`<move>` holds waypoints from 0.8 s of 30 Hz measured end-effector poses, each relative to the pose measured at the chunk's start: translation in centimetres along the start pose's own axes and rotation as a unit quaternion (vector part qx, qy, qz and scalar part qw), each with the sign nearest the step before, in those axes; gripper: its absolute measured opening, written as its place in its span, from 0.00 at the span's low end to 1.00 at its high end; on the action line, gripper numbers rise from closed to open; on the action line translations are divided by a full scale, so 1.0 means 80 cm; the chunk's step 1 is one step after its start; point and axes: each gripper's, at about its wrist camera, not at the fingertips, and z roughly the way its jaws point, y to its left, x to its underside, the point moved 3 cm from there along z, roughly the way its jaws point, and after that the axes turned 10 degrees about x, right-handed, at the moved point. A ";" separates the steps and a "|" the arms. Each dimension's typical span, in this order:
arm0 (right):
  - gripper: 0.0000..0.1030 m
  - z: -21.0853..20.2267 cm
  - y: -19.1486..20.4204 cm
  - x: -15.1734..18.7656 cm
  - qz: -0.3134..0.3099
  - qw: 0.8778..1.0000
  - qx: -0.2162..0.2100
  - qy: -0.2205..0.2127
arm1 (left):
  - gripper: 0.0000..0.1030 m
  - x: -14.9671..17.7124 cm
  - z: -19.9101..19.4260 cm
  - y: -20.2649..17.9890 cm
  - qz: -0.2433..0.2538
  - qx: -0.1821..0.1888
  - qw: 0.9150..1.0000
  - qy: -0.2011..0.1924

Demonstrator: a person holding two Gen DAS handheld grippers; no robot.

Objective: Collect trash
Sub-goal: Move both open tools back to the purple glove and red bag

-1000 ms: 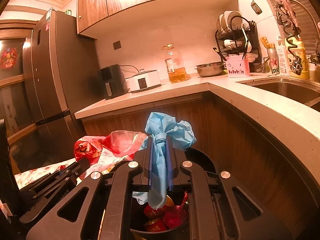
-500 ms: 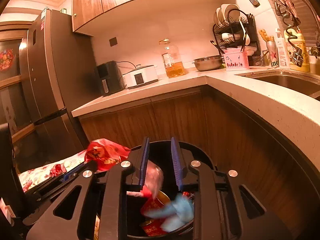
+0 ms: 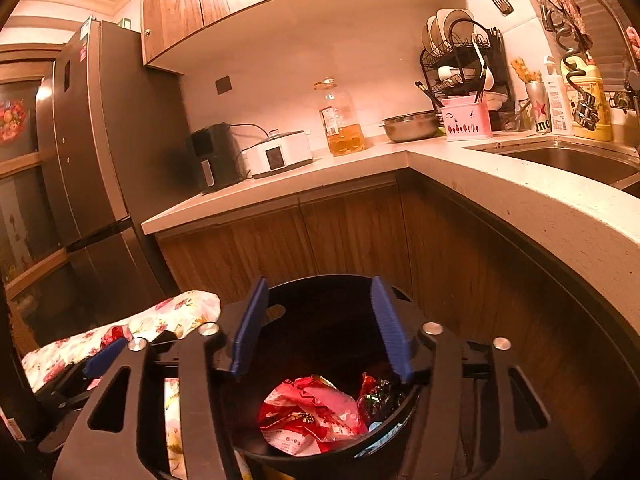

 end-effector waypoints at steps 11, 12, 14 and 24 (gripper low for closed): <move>0.74 -0.023 0.014 0.010 0.000 1.000 -0.005 -0.006 | 0.90 0.018 -0.066 0.051 0.001 -0.078 0.997 -0.025; 0.75 -0.025 0.018 0.012 -0.001 1.000 -0.007 -0.007 | 0.90 0.021 -0.072 0.060 -0.003 -0.086 0.996 -0.026; 0.76 -0.030 0.025 0.014 -0.006 1.000 -0.011 -0.008 | 0.90 0.026 -0.084 0.076 -0.008 -0.103 0.994 -0.028; 0.76 -0.045 0.078 0.030 -0.019 0.999 -0.046 -0.005 | 0.90 0.046 -0.145 0.178 -0.040 -0.201 0.978 -0.038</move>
